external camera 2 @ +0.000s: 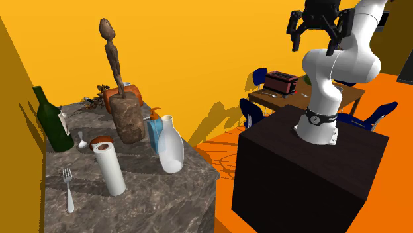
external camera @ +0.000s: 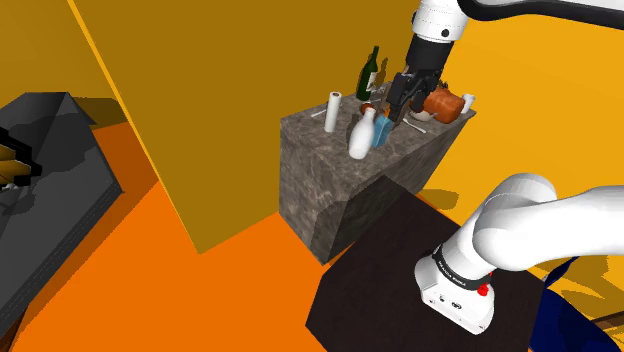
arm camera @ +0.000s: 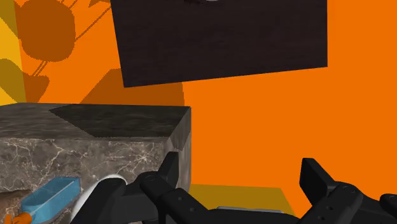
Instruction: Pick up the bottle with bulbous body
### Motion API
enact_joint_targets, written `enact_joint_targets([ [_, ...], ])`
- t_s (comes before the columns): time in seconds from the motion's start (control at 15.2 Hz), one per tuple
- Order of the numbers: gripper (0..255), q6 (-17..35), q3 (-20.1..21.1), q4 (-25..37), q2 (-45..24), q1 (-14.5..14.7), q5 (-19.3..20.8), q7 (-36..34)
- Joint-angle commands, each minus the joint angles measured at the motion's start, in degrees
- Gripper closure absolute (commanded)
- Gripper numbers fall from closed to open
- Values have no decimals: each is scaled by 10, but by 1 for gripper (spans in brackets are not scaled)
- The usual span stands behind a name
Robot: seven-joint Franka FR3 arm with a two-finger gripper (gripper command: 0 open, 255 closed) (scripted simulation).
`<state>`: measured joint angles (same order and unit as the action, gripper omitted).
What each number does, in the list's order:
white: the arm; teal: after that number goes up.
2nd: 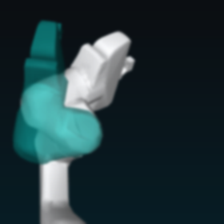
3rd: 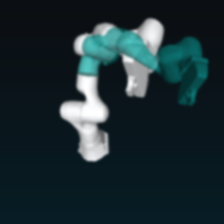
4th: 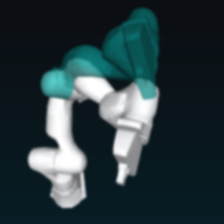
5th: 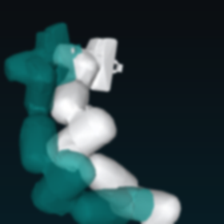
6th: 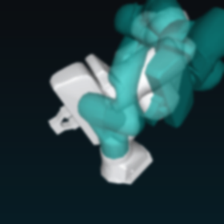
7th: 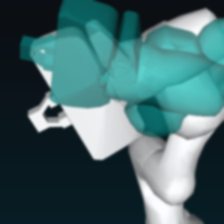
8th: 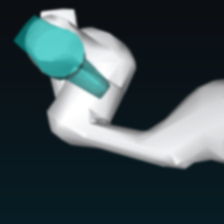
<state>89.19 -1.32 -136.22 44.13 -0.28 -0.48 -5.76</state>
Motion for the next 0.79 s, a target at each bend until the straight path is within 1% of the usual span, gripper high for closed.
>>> enact_joint_targets([
  [0.0, 0, 0, 0, 0, 0, 0, 0, 0],
  [0.4, 0, 83, -57, -13, -68, -19, 38, 66],
  [0.73, 0, 151, -103, -2, -143, -31, 58, 120],
])
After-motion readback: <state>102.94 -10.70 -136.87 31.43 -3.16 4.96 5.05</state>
